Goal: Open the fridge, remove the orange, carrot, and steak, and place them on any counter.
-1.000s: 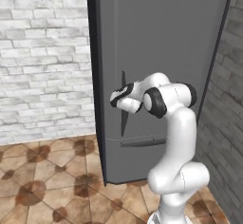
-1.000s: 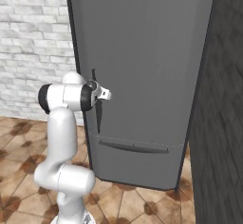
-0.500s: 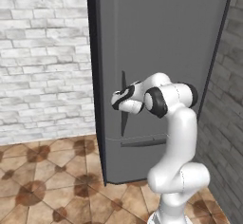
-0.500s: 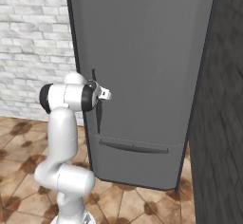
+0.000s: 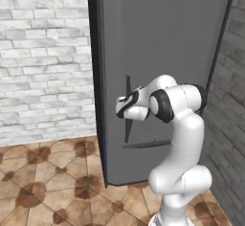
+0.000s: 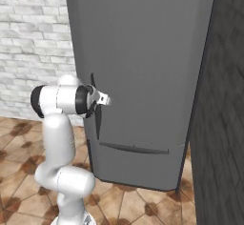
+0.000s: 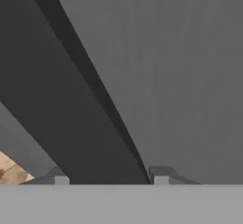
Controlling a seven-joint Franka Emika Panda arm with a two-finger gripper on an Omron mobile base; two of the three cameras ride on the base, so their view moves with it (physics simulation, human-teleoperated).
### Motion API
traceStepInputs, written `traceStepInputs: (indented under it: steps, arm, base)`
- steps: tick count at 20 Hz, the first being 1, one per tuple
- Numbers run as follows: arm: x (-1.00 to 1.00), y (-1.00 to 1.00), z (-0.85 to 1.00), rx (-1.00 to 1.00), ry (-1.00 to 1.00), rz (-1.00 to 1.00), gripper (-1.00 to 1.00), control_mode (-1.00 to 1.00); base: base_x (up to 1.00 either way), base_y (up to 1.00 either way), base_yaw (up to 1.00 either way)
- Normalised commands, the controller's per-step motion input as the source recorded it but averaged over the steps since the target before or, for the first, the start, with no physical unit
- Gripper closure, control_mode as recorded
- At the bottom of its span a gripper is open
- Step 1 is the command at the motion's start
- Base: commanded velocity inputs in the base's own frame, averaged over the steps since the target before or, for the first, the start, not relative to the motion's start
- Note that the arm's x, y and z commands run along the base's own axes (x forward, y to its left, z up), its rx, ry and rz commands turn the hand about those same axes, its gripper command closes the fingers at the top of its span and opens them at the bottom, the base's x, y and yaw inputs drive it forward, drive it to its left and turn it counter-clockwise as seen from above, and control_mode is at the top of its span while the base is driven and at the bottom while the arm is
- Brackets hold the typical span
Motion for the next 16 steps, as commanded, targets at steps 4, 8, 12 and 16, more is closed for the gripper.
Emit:
traceStepInputs:
  steps: [4,8,12,16]
  arm:
    - [-1.0,-0.56,-0.14,0.0,0.0,-0.12,1.0,-1.0]
    - [-1.0,-0.59,-0.16,0.0,0.0,-0.06,1.0,-1.0]
    - [-1.0,-0.51,-0.15,0.03,-0.18,0.0,1.0,-1.0]
    - [-1.0,-0.58,-0.08,0.07,-0.27,0.0,1.0,-1.0]
  base:
    - [0.0,0.0,0.0]
    - [0.0,0.0,0.0]
    - [0.0,0.0,0.0]
    - [0.0,0.0,0.0]
